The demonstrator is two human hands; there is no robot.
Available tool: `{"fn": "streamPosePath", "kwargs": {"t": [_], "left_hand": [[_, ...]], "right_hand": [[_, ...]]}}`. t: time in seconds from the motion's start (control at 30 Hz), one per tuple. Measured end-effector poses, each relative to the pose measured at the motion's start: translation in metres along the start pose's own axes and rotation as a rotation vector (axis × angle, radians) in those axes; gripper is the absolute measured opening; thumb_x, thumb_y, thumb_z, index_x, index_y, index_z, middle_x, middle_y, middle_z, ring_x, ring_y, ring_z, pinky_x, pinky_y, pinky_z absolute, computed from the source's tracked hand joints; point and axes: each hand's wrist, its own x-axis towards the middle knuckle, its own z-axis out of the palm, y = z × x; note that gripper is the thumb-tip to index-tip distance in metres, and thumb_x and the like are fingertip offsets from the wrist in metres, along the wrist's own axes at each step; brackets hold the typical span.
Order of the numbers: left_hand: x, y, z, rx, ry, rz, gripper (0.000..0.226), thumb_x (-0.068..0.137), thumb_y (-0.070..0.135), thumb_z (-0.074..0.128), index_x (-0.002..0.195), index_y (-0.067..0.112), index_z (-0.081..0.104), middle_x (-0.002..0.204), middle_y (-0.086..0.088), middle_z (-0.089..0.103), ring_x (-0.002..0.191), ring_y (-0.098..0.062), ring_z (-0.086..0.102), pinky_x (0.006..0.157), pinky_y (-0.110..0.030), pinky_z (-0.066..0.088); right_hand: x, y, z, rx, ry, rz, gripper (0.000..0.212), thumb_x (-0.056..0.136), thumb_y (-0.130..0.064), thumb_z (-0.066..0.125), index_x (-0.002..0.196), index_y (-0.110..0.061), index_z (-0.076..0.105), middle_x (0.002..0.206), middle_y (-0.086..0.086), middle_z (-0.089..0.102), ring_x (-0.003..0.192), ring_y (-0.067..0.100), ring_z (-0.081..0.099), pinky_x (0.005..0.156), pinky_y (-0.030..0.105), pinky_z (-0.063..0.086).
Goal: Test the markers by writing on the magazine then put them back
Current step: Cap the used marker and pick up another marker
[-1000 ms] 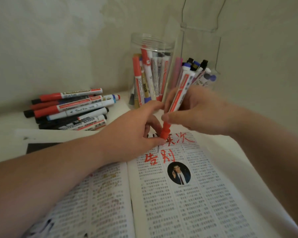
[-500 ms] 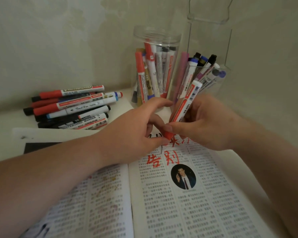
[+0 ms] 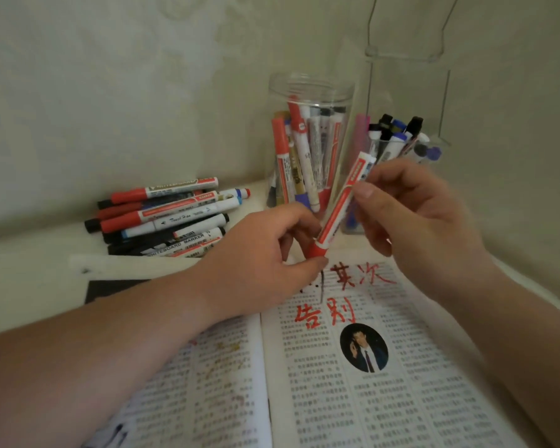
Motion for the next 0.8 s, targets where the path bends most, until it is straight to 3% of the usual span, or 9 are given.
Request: {"fn": "streamPosePath", "kwargs": {"t": [0.13, 0.2, 0.27, 0.37, 0.43, 0.5, 0.57, 0.67, 0.8], "left_hand": [[-0.002, 0.004, -0.003, 0.069, -0.003, 0.030, 0.021, 0.084, 0.033, 0.079, 0.093, 0.038, 0.062, 0.072, 0.017, 0.063, 0.062, -0.013, 0.052, 0.051, -0.021, 0.037], [0.000, 0.004, -0.005, 0.086, -0.020, -0.031, 0.017, 0.085, 0.038, 0.078, 0.095, 0.035, 0.064, 0.075, 0.027, 0.061, 0.064, -0.006, 0.052, 0.054, -0.015, 0.035], [0.002, -0.002, -0.014, 0.107, 0.017, -0.082, 0.019, 0.085, 0.043, 0.077, 0.098, 0.031, 0.069, 0.084, 0.024, 0.065, 0.068, 0.000, 0.055, 0.057, -0.012, 0.036], [0.001, -0.006, -0.053, 0.148, 0.254, -0.094, 0.006, 0.084, 0.029, 0.075, 0.080, 0.027, 0.071, 0.069, 0.023, 0.065, 0.060, 0.000, 0.058, 0.056, -0.011, 0.038], [0.000, -0.011, -0.097, 0.184, 0.545, -0.164, 0.010, 0.082, 0.024, 0.069, 0.071, 0.023, 0.067, 0.066, 0.015, 0.066, 0.060, -0.006, 0.059, 0.058, -0.021, 0.043], [-0.001, -0.019, -0.140, 0.150, 0.842, -0.228, 0.014, 0.077, 0.028, 0.060, 0.068, 0.017, 0.062, 0.062, 0.002, 0.062, 0.061, -0.013, 0.056, 0.060, -0.030, 0.043], [-0.003, -0.030, -0.165, 0.115, 0.987, -0.268, 0.019, 0.073, 0.030, 0.054, 0.065, 0.013, 0.057, 0.057, 0.002, 0.053, 0.055, -0.013, 0.048, 0.055, -0.030, 0.038], [-0.006, -0.040, -0.169, 0.154, 0.964, -0.325, 0.021, 0.074, 0.029, 0.055, 0.064, 0.010, 0.057, 0.058, 0.000, 0.051, 0.057, -0.013, 0.044, 0.054, -0.024, 0.035], [-0.005, -0.046, -0.163, 0.157, 0.895, -0.330, 0.024, 0.070, 0.033, 0.052, 0.064, 0.010, 0.058, 0.057, 0.000, 0.052, 0.059, -0.015, 0.046, 0.055, -0.025, 0.036]], "right_hand": [[-0.004, -0.005, 0.008, -0.155, 0.000, -0.011, 0.020, 0.081, -0.043, 0.071, 0.092, -0.027, 0.072, 0.071, -0.005, 0.066, 0.056, 0.006, 0.055, 0.054, 0.013, 0.042], [-0.003, -0.014, 0.015, -0.206, 0.000, -0.006, 0.023, 0.077, -0.044, 0.068, 0.091, -0.026, 0.073, 0.069, -0.005, 0.067, 0.053, 0.005, 0.058, 0.051, 0.010, 0.042], [0.003, -0.028, 0.023, -0.268, -0.006, -0.038, 0.022, 0.079, -0.042, 0.067, 0.094, -0.027, 0.072, 0.067, -0.004, 0.070, 0.050, 0.009, 0.061, 0.049, 0.016, 0.046], [0.020, -0.051, 0.045, -0.271, -0.016, -0.125, 0.019, 0.087, -0.030, 0.071, 0.104, -0.036, 0.066, 0.075, 0.001, 0.073, 0.056, 0.020, 0.068, 0.053, 0.035, 0.056], [0.036, -0.062, 0.063, -0.183, 0.012, -0.111, 0.036, 0.092, -0.013, 0.072, 0.110, -0.040, 0.056, 0.081, 0.007, 0.075, 0.063, 0.025, 0.073, 0.061, 0.044, 0.061], [0.054, -0.067, 0.085, -0.160, 0.028, -0.039, 0.034, 0.096, -0.011, 0.068, 0.109, -0.038, 0.050, 0.079, 0.010, 0.076, 0.065, 0.027, 0.076, 0.068, 0.049, 0.062], [0.071, -0.064, 0.111, -0.045, 0.013, 0.120, 0.021, 0.100, -0.009, 0.060, 0.107, -0.028, 0.053, 0.072, 0.010, 0.075, 0.068, 0.030, 0.076, 0.075, 0.054, 0.062], [0.085, -0.051, 0.153, 0.184, -0.035, 0.378, 0.012, 0.104, -0.004, 0.051, 0.111, -0.011, 0.056, 0.068, 0.014, 0.071, 0.070, 0.033, 0.075, 0.077, 0.052, 0.063], [0.093, -0.037, 0.185, 0.195, -0.106, 0.548, 0.036, 0.101, -0.002, 0.055, 0.136, -0.006, 0.047, 0.094, 0.022, 0.069, 0.078, 0.028, 0.077, 0.070, 0.036, 0.065]]}}
